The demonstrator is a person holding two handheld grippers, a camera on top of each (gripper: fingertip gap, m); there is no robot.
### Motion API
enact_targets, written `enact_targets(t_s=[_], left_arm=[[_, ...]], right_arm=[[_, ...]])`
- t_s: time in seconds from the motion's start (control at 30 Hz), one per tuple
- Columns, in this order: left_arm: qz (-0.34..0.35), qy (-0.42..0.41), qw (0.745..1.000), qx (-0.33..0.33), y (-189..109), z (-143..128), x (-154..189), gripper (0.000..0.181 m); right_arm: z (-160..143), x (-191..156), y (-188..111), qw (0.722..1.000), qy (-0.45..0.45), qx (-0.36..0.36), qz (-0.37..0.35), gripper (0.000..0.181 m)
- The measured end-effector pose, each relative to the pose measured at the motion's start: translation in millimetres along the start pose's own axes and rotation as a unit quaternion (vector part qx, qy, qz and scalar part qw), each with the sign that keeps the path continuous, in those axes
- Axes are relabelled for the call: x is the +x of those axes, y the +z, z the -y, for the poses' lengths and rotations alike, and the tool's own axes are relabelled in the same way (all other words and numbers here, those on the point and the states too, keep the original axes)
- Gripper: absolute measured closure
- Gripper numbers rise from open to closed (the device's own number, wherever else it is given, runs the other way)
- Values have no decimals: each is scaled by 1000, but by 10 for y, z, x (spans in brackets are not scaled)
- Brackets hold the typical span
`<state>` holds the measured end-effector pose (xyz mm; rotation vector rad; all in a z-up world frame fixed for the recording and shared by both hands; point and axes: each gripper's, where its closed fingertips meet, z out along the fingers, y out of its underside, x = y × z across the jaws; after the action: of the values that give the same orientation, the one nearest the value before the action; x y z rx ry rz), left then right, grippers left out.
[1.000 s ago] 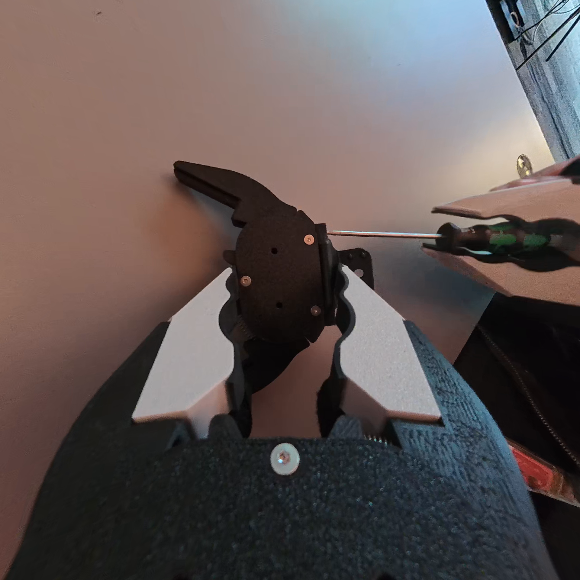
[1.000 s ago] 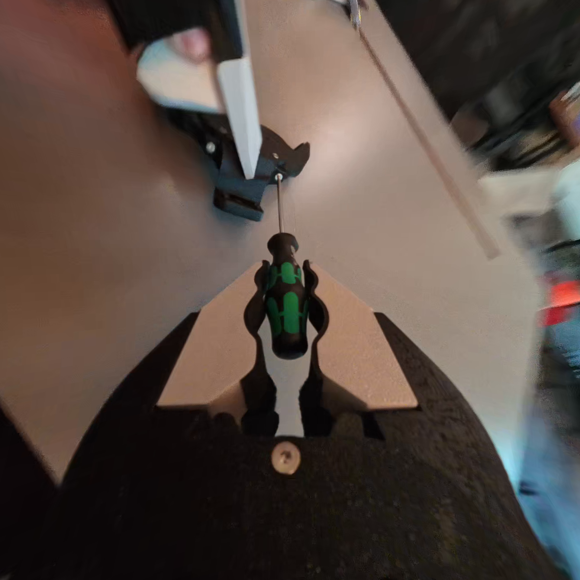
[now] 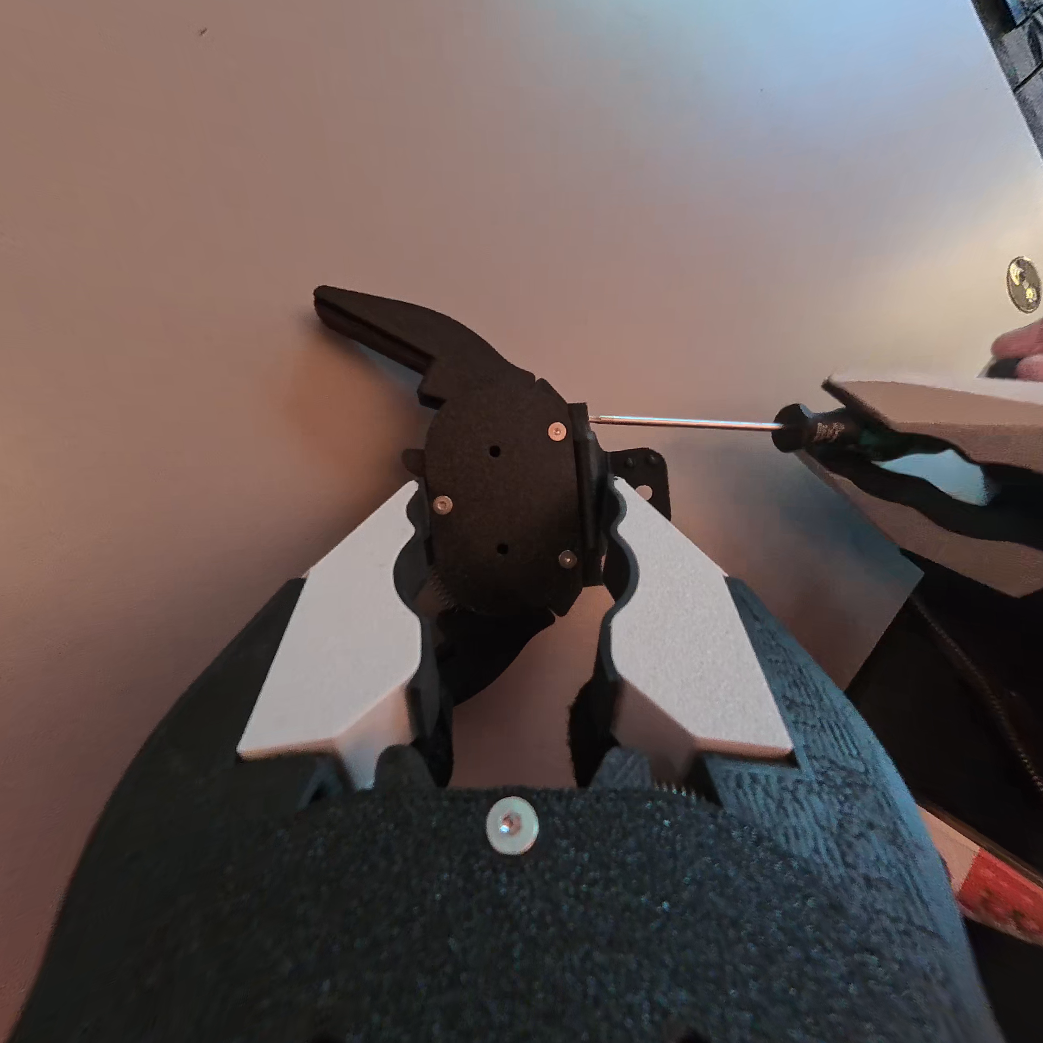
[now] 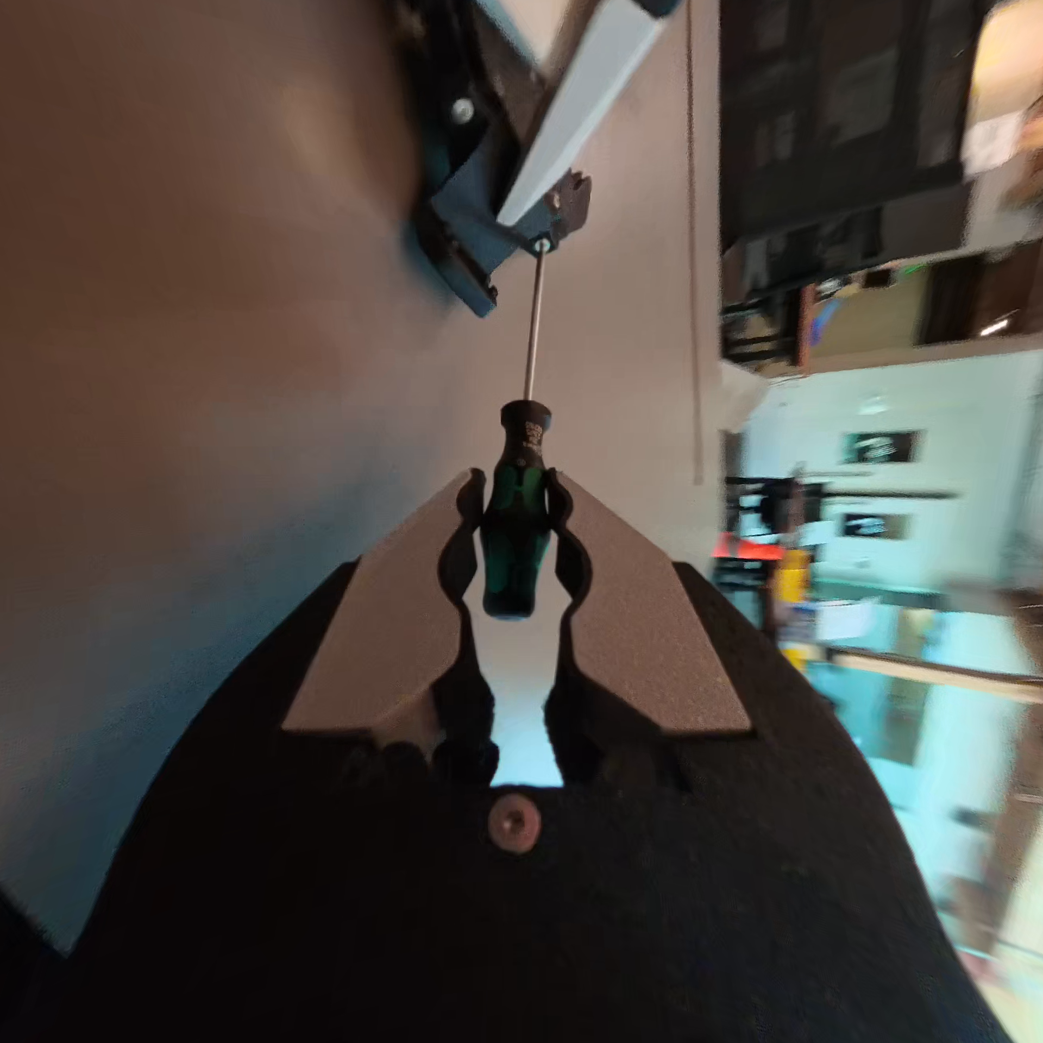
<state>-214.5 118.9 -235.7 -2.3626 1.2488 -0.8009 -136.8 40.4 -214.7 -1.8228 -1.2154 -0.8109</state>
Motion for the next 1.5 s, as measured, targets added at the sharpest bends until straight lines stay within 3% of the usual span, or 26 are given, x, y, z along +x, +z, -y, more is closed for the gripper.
enact_targets(t_s=[0.1,0.17,0.23,0.33,0.43,0.53,0.6,0.7,0.87,1.13,1.5], left_arm=[[-2,1,1000,-1,-1,-2,4,119],[-2,5,1000,-1,-1,-6,8,120],[-8,3,1000,-1,-6,-5,14,120],[-17,1,1000,1,-18,0,17,120],[-21,-1,1000,2,-23,4,16,120],[-16,7,1000,-2,-15,-9,20,120],[-11,16,1000,-9,-24,-42,11,119],[-6,21,1000,-22,-91,-100,-74,120],[0,17,1000,-14,-88,-73,-113,120],[-1,19,1000,-9,-61,-57,-79,119],[-2,20,1000,-9,-52,-54,-63,119]], right_arm=[[20,-55,-20,978,187,26,87,150],[46,-110,-79,936,308,49,164,136],[45,-105,-154,880,411,75,225,134],[-79,-141,-206,812,499,83,293,135],[-130,-243,-226,779,519,76,344,138],[-153,-384,-181,805,477,48,349,140],[-155,-402,-151,833,445,35,326,157],[-197,-388,-147,856,418,16,304,162],[-80,-122,-303,850,441,43,284,162],[-11,-135,-253,838,463,40,286,162],[-35,-128,-230,850,447,28,277,162]])
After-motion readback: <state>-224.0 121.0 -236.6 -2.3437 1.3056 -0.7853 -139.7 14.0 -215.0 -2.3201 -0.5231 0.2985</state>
